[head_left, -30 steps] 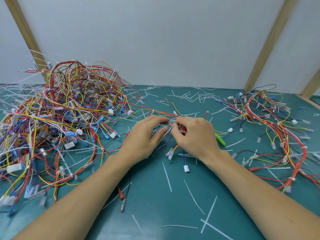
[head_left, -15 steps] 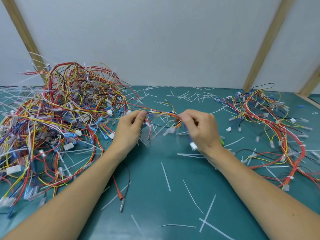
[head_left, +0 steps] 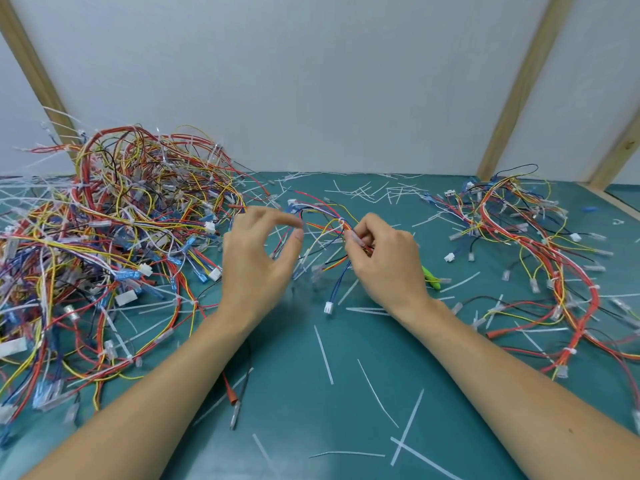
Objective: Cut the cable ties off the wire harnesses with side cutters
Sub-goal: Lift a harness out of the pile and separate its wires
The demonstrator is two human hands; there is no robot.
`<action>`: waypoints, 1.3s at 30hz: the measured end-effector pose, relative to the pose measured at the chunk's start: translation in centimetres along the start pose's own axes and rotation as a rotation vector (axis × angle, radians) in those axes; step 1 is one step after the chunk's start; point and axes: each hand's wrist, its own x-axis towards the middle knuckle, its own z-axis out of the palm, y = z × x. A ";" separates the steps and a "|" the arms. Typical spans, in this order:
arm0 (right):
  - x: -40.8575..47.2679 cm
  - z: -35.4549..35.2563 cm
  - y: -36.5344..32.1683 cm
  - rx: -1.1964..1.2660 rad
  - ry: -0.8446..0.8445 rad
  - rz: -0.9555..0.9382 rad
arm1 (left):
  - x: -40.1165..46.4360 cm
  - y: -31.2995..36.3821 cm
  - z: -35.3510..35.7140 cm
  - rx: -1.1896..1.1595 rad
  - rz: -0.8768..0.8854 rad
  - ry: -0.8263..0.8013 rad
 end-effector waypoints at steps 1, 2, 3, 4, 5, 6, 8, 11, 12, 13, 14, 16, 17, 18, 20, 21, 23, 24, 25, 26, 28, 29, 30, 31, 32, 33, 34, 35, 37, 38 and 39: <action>-0.1 0.1 -0.1 -0.003 0.009 0.005 | -0.2 0.4 0.1 -0.024 0.046 -0.037; -0.1 0.1 -0.3 -0.005 0.012 0.007 | -0.3 0.7 0.3 -0.053 0.077 -0.091; -0.2 0.2 -0.5 -0.004 0.015 0.004 | -0.5 1.0 0.5 -0.057 0.098 -0.145; -0.3 0.3 -0.7 -0.001 0.021 -0.001 | -0.7 1.2 0.7 -0.036 0.119 -0.182; -0.4 0.3 -0.9 0.002 0.025 -0.005 | -0.8 1.4 0.8 -0.008 0.141 -0.205; -0.4 0.3 -1.1 0.002 0.026 -0.006 | -0.9 1.5 0.9 -0.009 0.146 -0.225; -0.4 0.1 -1.5 -0.002 0.013 -0.016 | -1.1 1.7 0.9 -0.121 0.081 -0.288; -0.7 -0.1 -2.3 -0.038 -0.013 -0.126 | -1.3 2.0 1.2 -0.241 -0.022 -0.308; -0.8 -0.2 -2.5 -0.055 -0.017 -0.175 | -1.3 2.0 1.3 -0.291 -0.056 -0.296; -0.9 -0.1 -2.8 -0.078 -0.024 -0.219 | -1.2 2.0 1.3 -0.343 -0.094 -0.286; -1.1 -0.1 -3.0 -0.105 -0.036 -0.254 | -1.1 1.8 1.3 -0.383 -0.131 -0.278; -1.2 -0.2 -3.4 -0.155 -0.079 -0.304 | -0.9 1.4 1.3 -0.442 -0.211 -0.256; -1.3 -0.3 -3.6 -0.176 -0.102 -0.322 | -0.7 1.0 1.2 -0.466 -0.261 -0.241; -1.3 -0.4 -3.6 -0.191 -0.130 -0.334 | -0.6 0.8 1.2 -0.490 -0.316 -0.226; -1.1 -0.7 -3.5 -0.170 -0.225 -0.352 | -0.5 0.4 1.2 -0.542 -0.440 -0.196; -1.0 -0.9 -3.4 -0.132 -0.285 -0.356 | -0.4 0.2 1.2 -0.574 -0.503 -0.181; -0.8 -1.1 -3.2 -0.084 -0.368 -0.368 | -0.2 -0.1 1.1 -0.622 -0.591 -0.170; -0.7 -1.2 -3.2 -0.090 -0.384 -0.376 | -0.1 -0.2 1.1 -0.639 -0.610 -0.178; -0.7 -1.2 -3.2 -0.107 -0.389 -0.387 | 0.0 -0.3 1.1 -0.656 -0.624 -0.191; -0.7 -1.1 -3.2 -0.124 -0.381 -0.398 | 0.0 -0.3 1.0 -0.674 -0.636 -0.204; -0.8 -0.9 -3.1 -0.150 -0.336 -0.420 | 0.0 -0.3 1.0 -0.698 -0.643 -0.231; -0.8 -0.8 -3.0 -0.159 -0.311 -0.430 | 0.0 -0.3 1.0 -0.695 -0.634 -0.244; -0.8 -0.6 -2.9 -0.164 -0.290 -0.438 | -0.1 -0.2 1.0 -0.685 -0.622 -0.255; -0.8 -0.6 -2.7 -0.165 -0.271 -0.442 | -0.1 -0.2 1.0 -0.671 -0.609 -0.260; -0.8 -0.5 -2.5 -0.164 -0.254 -0.443 | -0.1 -0.3 1.1 -0.654 -0.595 -0.260; -0.8 -0.5 -2.4 -0.165 -0.241 -0.442 | -0.1 -0.3 1.2 -0.635 -0.578 -0.257; -0.8 -0.5 -2.3 -0.160 -0.234 -0.437 | -0.1 -0.3 1.2 -0.616 -0.558 -0.254; -0.8 -0.5 -2.2 -0.146 -0.236 -0.424 | -0.2 -0.4 1.3 -0.599 -0.538 -0.249; -0.8 -0.5 -2.2 -0.088 -0.250 -0.380 | -0.1 -0.5 1.3 -0.567 -0.509 -0.231; -0.7 -0.5 -2.2 -0.058 -0.256 -0.355 | -0.1 -0.5 1.4 -0.548 -0.501 -0.221; -0.6 -0.6 -2.1 -0.046 -0.266 -0.329 | -0.1 -0.6 1.3 -0.535 -0.494 -0.214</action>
